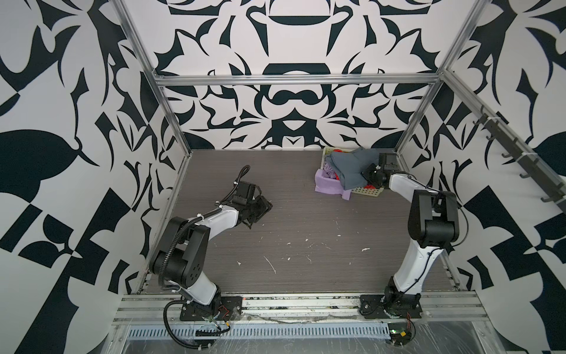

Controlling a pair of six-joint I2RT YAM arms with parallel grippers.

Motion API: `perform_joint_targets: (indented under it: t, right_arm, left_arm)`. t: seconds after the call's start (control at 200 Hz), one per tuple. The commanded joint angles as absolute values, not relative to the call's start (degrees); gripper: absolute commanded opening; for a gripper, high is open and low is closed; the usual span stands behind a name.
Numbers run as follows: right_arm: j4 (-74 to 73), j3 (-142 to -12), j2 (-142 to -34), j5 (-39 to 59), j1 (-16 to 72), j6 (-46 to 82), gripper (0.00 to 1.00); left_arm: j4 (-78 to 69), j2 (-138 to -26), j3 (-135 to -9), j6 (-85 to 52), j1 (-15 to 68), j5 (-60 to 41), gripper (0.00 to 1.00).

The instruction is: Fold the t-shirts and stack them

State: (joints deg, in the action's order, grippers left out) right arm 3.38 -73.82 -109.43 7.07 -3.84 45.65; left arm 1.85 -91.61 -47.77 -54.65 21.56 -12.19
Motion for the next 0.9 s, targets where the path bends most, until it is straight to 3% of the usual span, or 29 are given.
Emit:
perform_joint_targets:
  t: [0.0, 0.125, 0.215, 0.415, 0.485, 0.535, 0.575, 0.895]
  right_arm:
    - [-2.56, -69.17, -104.88, 7.17, -3.43, 55.1, 0.0]
    - [-5.79, -67.84, -104.62, 7.65, -2.89, 58.63, 0.0]
    - [-5.49, -68.33, -103.98, 7.13, -2.39, 57.15, 0.08]
    - [-2.3, -71.83, -105.11, 10.24, -2.27, 52.73, 0.1]
    - [-1.69, -71.78, -104.85, 10.26, -1.96, 51.99, 0.17]
    - [-1.52, -71.32, -104.33, 10.18, -1.88, 51.8, 0.33]
    - [-1.3, -70.88, -103.67, 10.0, -1.8, 51.59, 0.39]
    - [12.56, -73.39, -94.23, 4.28, -1.32, 39.85, 0.45]
  left_arm:
    - [0.64, -92.95, -49.66, -55.29, 21.57, -12.02, 0.54]
    - [0.01, -93.46, -49.91, -55.49, 21.87, -12.56, 0.54]
    - [0.01, -93.41, -49.7, -55.43, 21.96, -12.55, 0.54]
    - [-0.96, -93.65, -49.04, -55.74, 21.97, -12.7, 0.54]
    - [-1.22, -93.83, -49.04, -55.74, 21.95, -12.89, 0.54]
    - [-1.32, -93.86, -49.04, -55.9, 21.96, -12.96, 0.54]
    - [-1.32, -93.86, -49.04, -55.89, 22.0, -12.96, 0.54]
    - [-1.83, -94.9, -49.57, -55.72, 22.06, -13.27, 0.54]
